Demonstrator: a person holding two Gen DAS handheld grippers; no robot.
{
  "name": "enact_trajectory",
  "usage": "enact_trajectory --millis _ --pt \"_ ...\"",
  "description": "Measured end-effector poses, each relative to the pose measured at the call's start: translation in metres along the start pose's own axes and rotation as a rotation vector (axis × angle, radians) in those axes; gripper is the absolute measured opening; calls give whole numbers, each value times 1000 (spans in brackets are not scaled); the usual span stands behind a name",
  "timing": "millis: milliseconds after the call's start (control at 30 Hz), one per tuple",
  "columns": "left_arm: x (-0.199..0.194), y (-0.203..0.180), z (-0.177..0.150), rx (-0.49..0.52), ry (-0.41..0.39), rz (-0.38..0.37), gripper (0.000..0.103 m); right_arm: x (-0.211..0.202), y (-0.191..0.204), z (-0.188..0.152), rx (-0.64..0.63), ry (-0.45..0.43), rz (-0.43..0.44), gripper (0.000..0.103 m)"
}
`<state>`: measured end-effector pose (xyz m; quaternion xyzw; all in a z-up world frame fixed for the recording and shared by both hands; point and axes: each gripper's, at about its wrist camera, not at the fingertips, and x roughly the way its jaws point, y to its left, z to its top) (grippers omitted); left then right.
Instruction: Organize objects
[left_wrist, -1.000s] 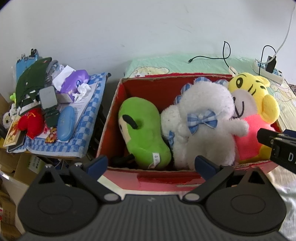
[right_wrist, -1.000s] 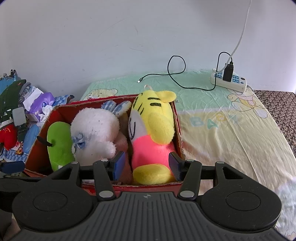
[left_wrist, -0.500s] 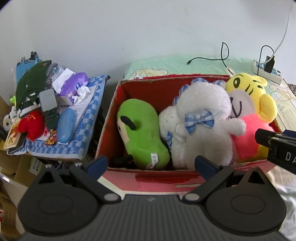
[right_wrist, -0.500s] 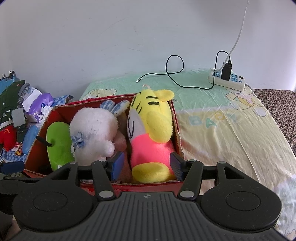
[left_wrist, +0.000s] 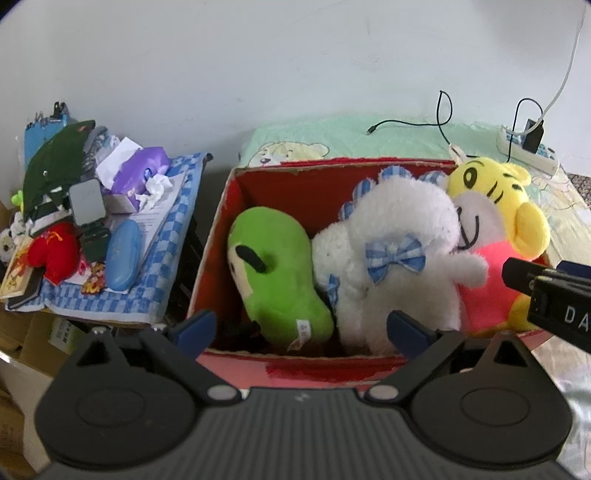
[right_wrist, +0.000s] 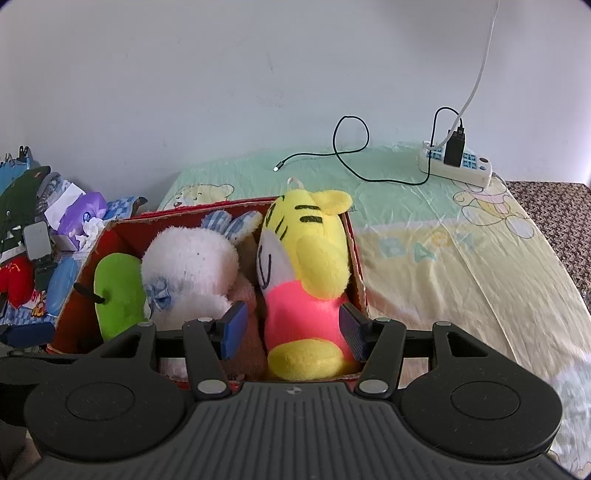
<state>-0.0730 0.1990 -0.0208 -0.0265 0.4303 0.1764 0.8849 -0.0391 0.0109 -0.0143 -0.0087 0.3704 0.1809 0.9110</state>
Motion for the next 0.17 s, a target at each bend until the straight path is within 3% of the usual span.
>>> enact_trajectory --millis 167 --pt "-3 -4 2 15 -23 16 97 2 -1 3 4 -2 -1 57"
